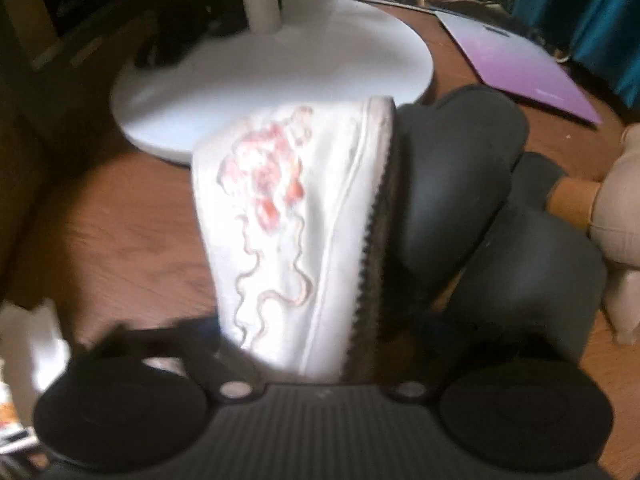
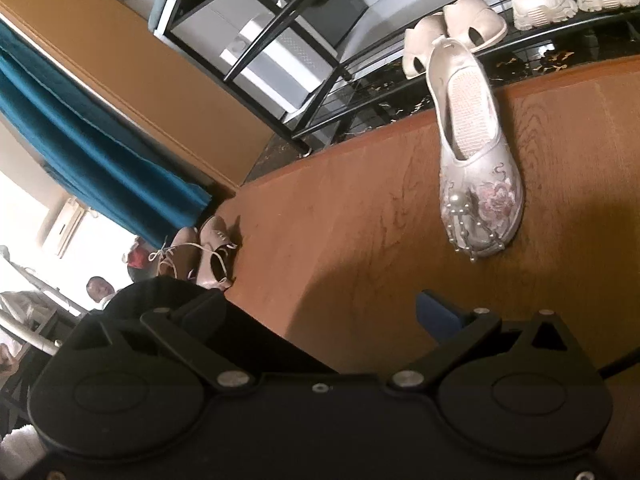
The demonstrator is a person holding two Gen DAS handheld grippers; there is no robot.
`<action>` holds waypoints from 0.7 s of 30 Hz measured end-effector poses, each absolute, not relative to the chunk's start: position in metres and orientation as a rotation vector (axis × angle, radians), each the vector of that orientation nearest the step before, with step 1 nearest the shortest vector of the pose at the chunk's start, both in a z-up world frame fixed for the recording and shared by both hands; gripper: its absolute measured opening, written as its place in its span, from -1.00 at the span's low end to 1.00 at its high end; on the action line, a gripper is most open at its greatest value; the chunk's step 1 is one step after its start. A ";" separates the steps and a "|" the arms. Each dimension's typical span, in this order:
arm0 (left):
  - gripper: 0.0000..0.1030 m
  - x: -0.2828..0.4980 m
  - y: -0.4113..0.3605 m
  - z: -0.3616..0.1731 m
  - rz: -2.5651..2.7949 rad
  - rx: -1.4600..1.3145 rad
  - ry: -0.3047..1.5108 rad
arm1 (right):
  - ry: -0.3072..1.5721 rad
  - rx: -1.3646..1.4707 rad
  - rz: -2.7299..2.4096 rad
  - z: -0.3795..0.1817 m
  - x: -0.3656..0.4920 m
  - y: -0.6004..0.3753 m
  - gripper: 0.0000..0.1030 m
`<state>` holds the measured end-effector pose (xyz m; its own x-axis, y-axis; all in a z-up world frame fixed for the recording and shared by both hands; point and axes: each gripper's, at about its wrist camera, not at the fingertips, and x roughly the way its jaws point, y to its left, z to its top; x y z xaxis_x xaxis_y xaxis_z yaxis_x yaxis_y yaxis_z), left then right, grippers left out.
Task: Organize scattered shoes
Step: 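Grasp the second white floral shoe from the pile with the left tool, then carry the second shoe with the left tool beside the first shoe and release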
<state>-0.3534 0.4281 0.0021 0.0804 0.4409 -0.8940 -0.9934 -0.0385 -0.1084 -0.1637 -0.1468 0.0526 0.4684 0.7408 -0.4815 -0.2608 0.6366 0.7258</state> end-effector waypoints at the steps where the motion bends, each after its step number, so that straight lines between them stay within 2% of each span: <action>1: -0.12 -0.357 0.429 0.004 1.371 -0.983 0.751 | 0.877 0.628 0.663 0.053 -0.164 -0.148 1.00; 6: -0.27 -0.367 0.421 0.025 1.460 -1.008 0.671 | 0.870 0.639 0.648 0.053 -0.162 -0.149 1.00; 14: -0.29 -0.358 0.396 0.098 1.444 -0.866 0.486 | 0.865 0.671 0.661 0.054 -0.158 -0.152 1.00; 18: -0.29 -0.307 0.367 0.141 1.202 -0.791 0.429 | 0.835 0.704 0.631 0.052 -0.153 -0.157 1.00; 21: -0.28 -0.255 0.344 0.152 0.989 -0.744 0.443 | 0.778 0.701 0.570 0.052 -0.151 -0.165 1.00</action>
